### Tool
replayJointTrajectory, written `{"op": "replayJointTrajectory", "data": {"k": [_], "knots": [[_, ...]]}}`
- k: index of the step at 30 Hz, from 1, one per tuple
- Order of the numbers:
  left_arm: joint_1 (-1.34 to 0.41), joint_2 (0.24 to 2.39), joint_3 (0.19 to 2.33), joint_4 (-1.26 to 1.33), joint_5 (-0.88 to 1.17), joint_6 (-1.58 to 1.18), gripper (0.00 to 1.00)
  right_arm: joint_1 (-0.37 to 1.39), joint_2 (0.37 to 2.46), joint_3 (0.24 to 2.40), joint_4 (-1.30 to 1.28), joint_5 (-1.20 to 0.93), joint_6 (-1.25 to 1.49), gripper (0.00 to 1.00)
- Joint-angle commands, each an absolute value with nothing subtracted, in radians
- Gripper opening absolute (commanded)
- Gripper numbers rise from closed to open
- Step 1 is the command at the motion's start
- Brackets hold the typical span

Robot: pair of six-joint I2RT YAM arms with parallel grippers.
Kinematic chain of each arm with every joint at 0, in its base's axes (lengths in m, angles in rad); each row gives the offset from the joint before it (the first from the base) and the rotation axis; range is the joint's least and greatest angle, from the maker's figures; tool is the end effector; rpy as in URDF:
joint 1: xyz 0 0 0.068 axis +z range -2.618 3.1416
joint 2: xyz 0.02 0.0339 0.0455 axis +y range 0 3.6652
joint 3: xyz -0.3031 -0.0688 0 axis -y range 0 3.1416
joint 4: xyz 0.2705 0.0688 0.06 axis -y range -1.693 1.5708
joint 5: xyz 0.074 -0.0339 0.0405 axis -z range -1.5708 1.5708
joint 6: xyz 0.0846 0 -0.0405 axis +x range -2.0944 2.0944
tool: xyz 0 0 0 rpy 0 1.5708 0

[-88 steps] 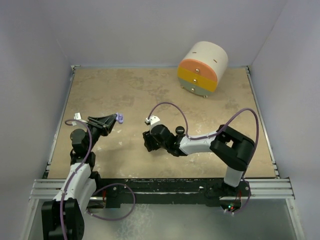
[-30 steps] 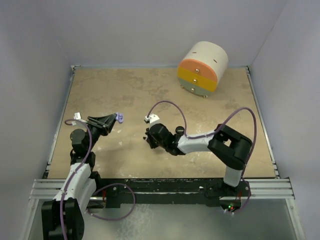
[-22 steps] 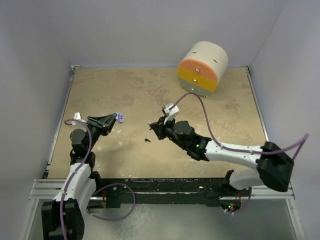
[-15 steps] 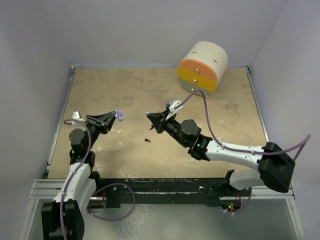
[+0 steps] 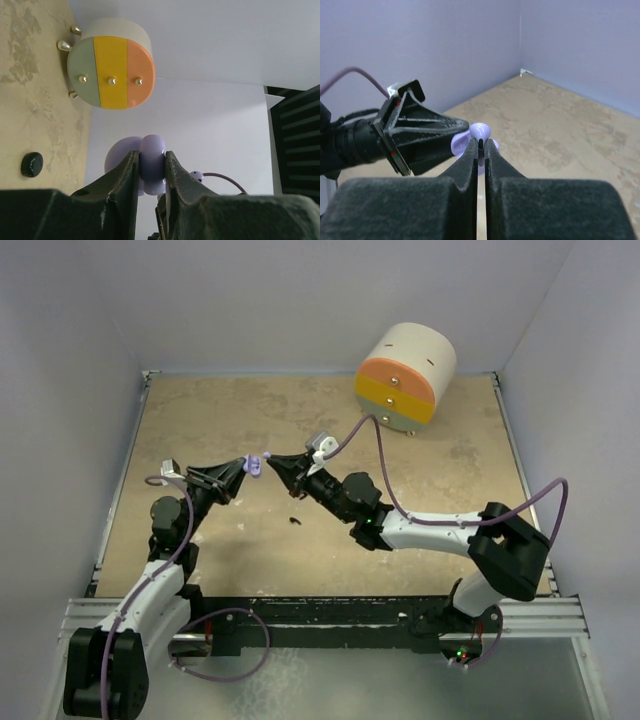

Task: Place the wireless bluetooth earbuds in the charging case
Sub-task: Pick up the earbud from the center of the board, then place the earbud in the charging case.

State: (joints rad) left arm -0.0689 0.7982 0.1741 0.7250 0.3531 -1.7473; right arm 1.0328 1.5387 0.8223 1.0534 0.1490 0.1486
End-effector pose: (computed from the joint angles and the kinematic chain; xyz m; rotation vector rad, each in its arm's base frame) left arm 0.2131 -0.0440 0.2366 -1.0436 1.3891 -1.6738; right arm 0.2170 0.3392 0.3362 -0.4276 1.2196 0.9296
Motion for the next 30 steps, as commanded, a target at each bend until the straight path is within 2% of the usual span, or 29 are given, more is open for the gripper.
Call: {"op": "replayJointTrajectory", "data": {"k": [1, 30], "knots": [[-0.085, 0.817, 0.191, 0.846, 0.299, -1.807, 0.00, 1.031, 1.559, 0.894, 1.193, 0.103, 0.097, 0.00], [-0.092, 0.806, 0.228, 0.818, 0.355, -1.788, 0.00, 1.013, 1.712, 0.960, 1.262, 0.019, 0.056, 0.00]]}}
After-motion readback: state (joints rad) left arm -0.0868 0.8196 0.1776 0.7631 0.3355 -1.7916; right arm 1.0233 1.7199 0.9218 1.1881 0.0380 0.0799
